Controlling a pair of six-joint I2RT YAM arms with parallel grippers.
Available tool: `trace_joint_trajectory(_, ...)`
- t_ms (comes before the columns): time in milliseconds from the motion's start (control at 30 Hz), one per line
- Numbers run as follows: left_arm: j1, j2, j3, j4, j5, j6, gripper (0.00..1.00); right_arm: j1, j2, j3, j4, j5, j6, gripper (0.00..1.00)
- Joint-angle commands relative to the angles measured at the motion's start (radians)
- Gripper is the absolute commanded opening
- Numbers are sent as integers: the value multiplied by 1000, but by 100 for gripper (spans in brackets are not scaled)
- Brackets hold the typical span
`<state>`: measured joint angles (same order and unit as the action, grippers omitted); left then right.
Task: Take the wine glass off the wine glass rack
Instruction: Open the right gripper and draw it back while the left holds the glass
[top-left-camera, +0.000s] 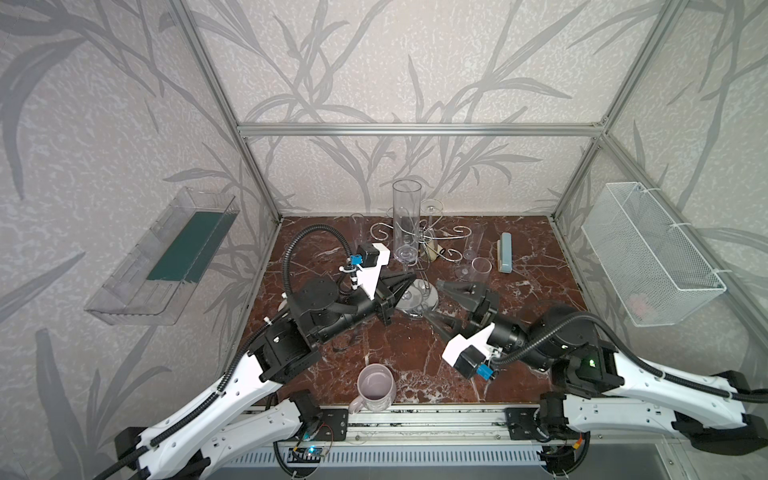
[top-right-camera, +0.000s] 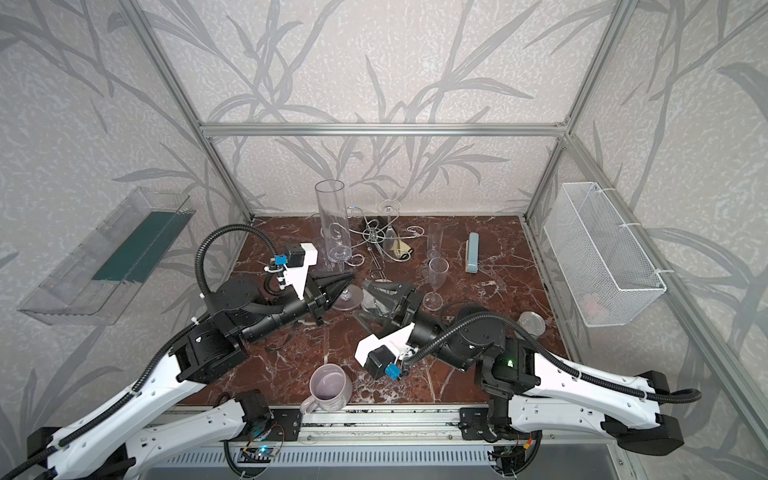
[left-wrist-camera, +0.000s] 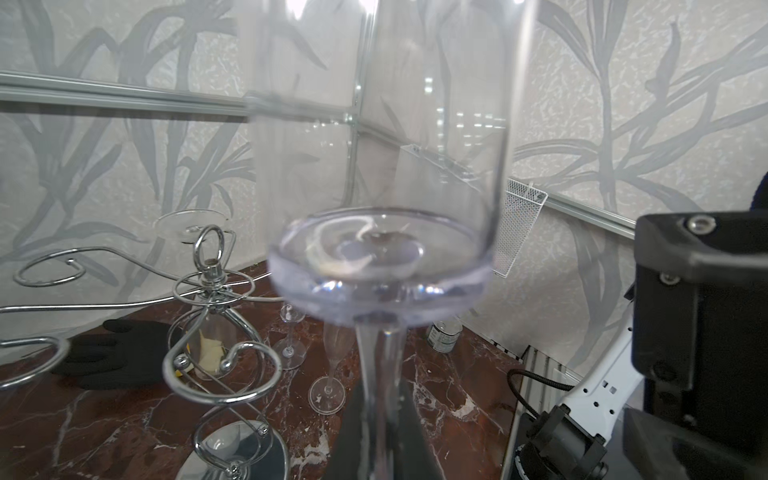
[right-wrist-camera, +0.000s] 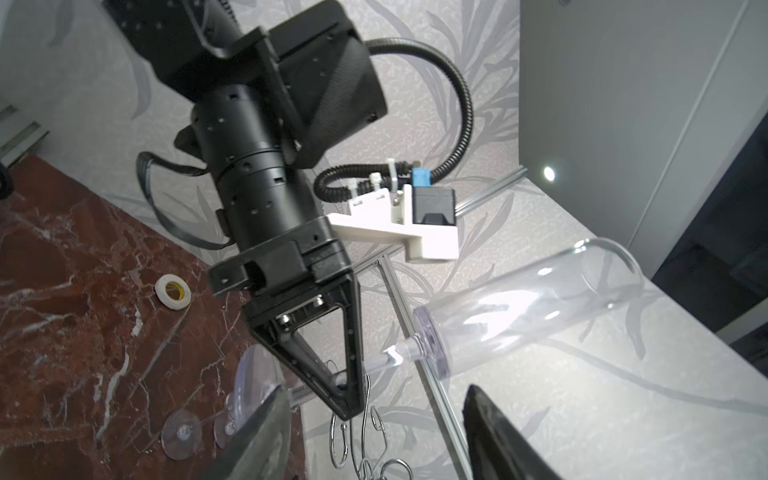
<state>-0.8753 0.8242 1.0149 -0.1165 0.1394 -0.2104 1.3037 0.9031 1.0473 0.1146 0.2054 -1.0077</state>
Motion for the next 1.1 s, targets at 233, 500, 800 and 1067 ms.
trace_joint_trajectory(233,-8,-64,-35,-12,-59,164,0,-93,58,165,16,70,655,75)
trace_joint_trajectory(500,-18,-85,-44,-53,-81,211,0,-271,130,269,-45,-200,1011,76)
trace_joint_trajectory(800,-58,-70,-50,-67,-116,238,0,-350,243,361,-29,-430,1146,75)
trace_joint_trajectory(1067,-89,-48,-51,-88,-157,278,0,-351,291,401,-4,-487,1206,75)
